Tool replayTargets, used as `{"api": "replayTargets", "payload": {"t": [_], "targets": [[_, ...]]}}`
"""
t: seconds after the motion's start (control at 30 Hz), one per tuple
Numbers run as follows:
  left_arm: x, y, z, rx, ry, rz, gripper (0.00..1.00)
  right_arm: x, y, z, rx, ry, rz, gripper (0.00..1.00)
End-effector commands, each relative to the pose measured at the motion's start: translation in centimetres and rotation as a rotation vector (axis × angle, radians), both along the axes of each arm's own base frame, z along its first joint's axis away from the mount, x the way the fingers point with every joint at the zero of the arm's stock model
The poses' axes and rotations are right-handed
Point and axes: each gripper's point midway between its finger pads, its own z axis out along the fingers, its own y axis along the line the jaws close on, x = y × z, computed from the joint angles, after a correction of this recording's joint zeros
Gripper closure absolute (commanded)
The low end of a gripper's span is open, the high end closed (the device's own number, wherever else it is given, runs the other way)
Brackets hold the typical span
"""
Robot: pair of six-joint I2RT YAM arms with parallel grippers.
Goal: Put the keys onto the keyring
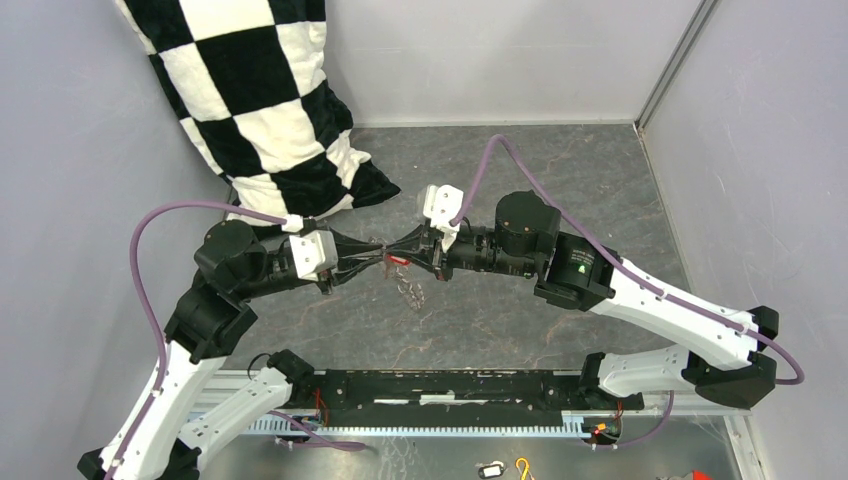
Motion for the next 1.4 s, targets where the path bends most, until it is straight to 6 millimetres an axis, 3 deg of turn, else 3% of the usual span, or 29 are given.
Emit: {"api": "replayTargets", "payload": {"t": [0.0, 0.27, 0.63, 1.2, 1.23, 1.3, 1.37], "targets": [[0.1, 0.0, 1.8, -0.053, -0.032, 0.016, 0.75, -0.7, 0.0, 4.8, 0.137, -0.043, 0.034, 0.99], [0.2, 0.0, 1.2, -0.037, -0.026, 0.016, 0.98, -0.6, -0.2, 4.7, 0.153, -0.029, 0.021, 0.99], [-0.3, 0.9, 1.9, -0.06, -0.164, 0.033, 0.98, 1.6, -2.3, 3.1, 0.19, 0.032, -0.156, 1.0], [-1.7, 1.5, 3.4, -0.118, -0.297, 0.012, 0.98, 2.4, -2.5, 1.0, 0.154, 0.127, -0.214, 1.0], [-1.7, 1.5, 3.4, -0.118, -0.302, 0.013, 0.98, 2.5, -2.6, 1.0, 0.153, 0.132, -0.217, 0.98], [-1.7, 1.6, 3.4, -0.116, -0.31, 0.016, 0.98, 2.9, -3.0, 0.7, 0.157, 0.151, -0.247, 0.84], [-1.8, 1.6, 3.3, -0.114, -0.316, 0.014, 0.98, 3.1, -3.3, 0.8, 0.163, 0.155, -0.246, 0.82]]}}
